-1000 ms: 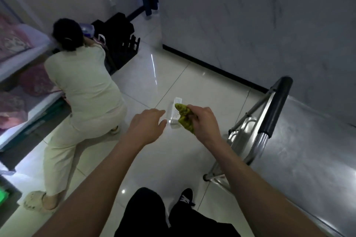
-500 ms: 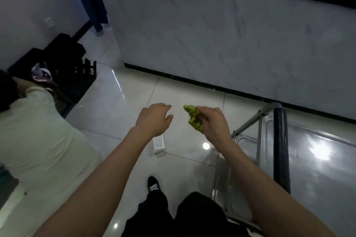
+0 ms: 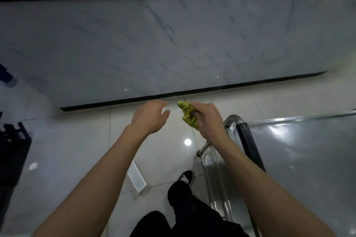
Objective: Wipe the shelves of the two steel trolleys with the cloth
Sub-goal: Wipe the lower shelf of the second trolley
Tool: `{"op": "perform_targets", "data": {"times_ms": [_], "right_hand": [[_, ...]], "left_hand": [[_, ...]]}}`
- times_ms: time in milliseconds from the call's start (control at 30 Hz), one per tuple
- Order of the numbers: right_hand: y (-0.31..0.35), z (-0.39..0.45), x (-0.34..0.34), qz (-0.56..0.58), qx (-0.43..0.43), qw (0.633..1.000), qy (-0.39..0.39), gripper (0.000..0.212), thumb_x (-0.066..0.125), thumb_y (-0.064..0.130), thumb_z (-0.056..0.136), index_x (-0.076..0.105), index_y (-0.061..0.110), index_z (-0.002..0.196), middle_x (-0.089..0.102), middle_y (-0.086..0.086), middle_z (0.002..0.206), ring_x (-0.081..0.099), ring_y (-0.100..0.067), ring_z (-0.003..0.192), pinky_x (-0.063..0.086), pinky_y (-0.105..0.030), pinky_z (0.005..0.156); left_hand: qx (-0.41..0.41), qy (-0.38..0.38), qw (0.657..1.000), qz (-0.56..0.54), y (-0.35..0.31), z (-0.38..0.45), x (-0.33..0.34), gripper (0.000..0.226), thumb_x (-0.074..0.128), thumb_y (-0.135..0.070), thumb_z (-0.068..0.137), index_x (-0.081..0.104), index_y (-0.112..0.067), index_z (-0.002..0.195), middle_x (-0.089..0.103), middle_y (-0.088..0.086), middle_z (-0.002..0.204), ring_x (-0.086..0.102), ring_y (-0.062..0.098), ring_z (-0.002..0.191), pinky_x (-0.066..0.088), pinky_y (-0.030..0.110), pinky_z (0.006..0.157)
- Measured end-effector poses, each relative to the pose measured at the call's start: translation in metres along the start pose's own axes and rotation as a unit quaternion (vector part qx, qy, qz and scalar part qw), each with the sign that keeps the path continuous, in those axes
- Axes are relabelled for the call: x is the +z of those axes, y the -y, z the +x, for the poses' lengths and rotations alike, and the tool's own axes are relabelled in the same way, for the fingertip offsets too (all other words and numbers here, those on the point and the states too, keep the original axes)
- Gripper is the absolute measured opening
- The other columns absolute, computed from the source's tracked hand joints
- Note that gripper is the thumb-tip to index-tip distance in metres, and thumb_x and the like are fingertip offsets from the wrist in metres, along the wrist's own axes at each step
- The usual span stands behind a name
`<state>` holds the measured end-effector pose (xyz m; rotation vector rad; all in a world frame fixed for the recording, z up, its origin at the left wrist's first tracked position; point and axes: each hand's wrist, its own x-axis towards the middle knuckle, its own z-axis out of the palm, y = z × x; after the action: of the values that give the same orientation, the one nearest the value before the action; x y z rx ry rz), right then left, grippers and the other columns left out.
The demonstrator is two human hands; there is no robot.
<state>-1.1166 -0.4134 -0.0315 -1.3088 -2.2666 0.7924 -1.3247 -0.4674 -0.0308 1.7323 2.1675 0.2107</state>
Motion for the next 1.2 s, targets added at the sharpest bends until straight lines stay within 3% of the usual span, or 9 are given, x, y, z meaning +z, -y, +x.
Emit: {"op": "perform_targets", "data": {"times_ms": [67, 167, 333, 433, 533, 633, 867, 967, 1200], "right_hand": [[-0.016, 0.032, -0.010, 0.017, 0.013, 1.000, -0.016, 0.035, 0.052, 0.008, 0.098, 0.070, 0.023, 0.124, 0.073, 0.003, 0.109, 0.062, -0.025, 0.100, 0.053, -0.041, 0.086], [-0.034, 0.076, -0.025, 0.035, 0.026, 0.998, -0.046, 0.040, 0.053, 0.004, 0.095, 0.070, 0.023, 0.125, 0.073, 0.004, 0.113, 0.061, -0.027, 0.101, 0.052, -0.036, 0.088], [-0.055, 0.129, -0.046, 0.044, 0.037, 0.995, -0.084, 0.043, 0.053, -0.002, 0.091, 0.073, 0.024, 0.120, 0.071, 0.011, 0.103, 0.056, -0.023, 0.096, 0.051, -0.032, 0.082], [-0.074, 0.157, -0.056, 0.042, 0.058, 0.993, -0.096, 0.041, 0.055, 0.000, 0.092, 0.073, 0.024, 0.121, 0.068, 0.015, 0.101, 0.053, -0.016, 0.095, 0.049, -0.021, 0.082], [-0.099, 0.185, -0.061, 0.023, 0.103, 0.991, -0.085, 0.039, 0.054, 0.002, 0.094, 0.071, 0.024, 0.121, 0.072, 0.001, 0.106, 0.058, -0.027, 0.103, 0.053, -0.040, 0.086], [-0.123, 0.210, -0.065, 0.025, 0.139, 0.986, -0.084, 0.038, 0.053, 0.002, 0.093, 0.072, 0.024, 0.117, 0.072, 0.001, 0.099, 0.063, -0.026, 0.096, 0.056, -0.043, 0.080], [-0.164, 0.263, -0.089, 0.021, 0.237, 0.960, -0.149, 0.035, 0.057, -0.003, 0.090, 0.076, 0.021, 0.107, 0.076, 0.000, 0.089, 0.071, -0.016, 0.084, 0.058, -0.029, 0.077], [-0.173, 0.274, -0.096, 0.007, 0.279, 0.945, -0.169, 0.031, 0.057, 0.000, 0.093, 0.075, 0.017, 0.112, 0.074, 0.000, 0.092, 0.069, -0.016, 0.084, 0.053, -0.026, 0.073], [-0.217, 0.283, -0.112, -0.012, 0.370, 0.904, -0.214, 0.033, 0.052, 0.011, 0.099, 0.069, 0.020, 0.126, 0.071, -0.003, 0.108, 0.061, -0.029, 0.104, 0.051, -0.039, 0.087]], "left_hand": [[0.023, 0.011, 1.000, 0.016, -0.013, 0.038, -0.009, 0.045, 0.047, -0.042, 0.101, 0.051, -0.025, 0.143, 0.056, 0.002, 0.143, 0.052, 0.027, 0.129, 0.046, 0.043, 0.101], [0.020, 0.020, 0.999, 0.040, -0.025, 0.091, -0.022, 0.027, 0.048, -0.039, 0.098, 0.059, -0.022, 0.115, 0.065, 0.004, 0.120, 0.060, 0.032, 0.110, 0.046, 0.038, 0.080], [0.040, 0.026, 0.998, 0.037, -0.035, 0.157, -0.035, 0.037, 0.048, -0.039, 0.100, 0.060, -0.014, 0.124, 0.064, 0.008, 0.127, 0.059, 0.034, 0.114, 0.049, 0.043, 0.093], [0.065, 0.039, 0.996, 0.049, -0.045, 0.200, -0.036, 0.038, 0.048, -0.039, 0.101, 0.059, -0.013, 0.126, 0.063, 0.009, 0.129, 0.058, 0.033, 0.116, 0.047, 0.042, 0.094], [0.103, 0.053, 0.992, 0.054, -0.054, 0.248, -0.029, 0.039, 0.048, -0.039, 0.101, 0.059, -0.013, 0.127, 0.062, 0.011, 0.131, 0.057, 0.034, 0.118, 0.047, 0.044, 0.097], [0.154, 0.081, 0.983, 0.053, -0.063, 0.304, -0.020, 0.036, 0.048, -0.036, 0.101, 0.060, -0.012, 0.124, 0.063, 0.011, 0.126, 0.058, 0.034, 0.115, 0.048, 0.044, 0.095], [0.283, 0.113, 0.949, 0.084, -0.100, 0.434, -0.017, 0.039, 0.047, -0.036, 0.101, 0.054, -0.016, 0.133, 0.059, 0.012, 0.134, 0.054, 0.035, 0.121, 0.043, 0.045, 0.101], [0.332, 0.129, 0.928, 0.105, -0.123, 0.471, -0.018, 0.037, 0.047, -0.035, 0.100, 0.056, -0.013, 0.128, 0.059, 0.012, 0.131, 0.054, 0.035, 0.120, 0.044, 0.045, 0.100], [0.454, 0.175, 0.865, 0.122, -0.218, 0.517, 0.013, 0.038, 0.047, -0.037, 0.099, 0.056, -0.011, 0.126, 0.061, 0.011, 0.127, 0.055, 0.034, 0.116, 0.046, 0.046, 0.095]]}}
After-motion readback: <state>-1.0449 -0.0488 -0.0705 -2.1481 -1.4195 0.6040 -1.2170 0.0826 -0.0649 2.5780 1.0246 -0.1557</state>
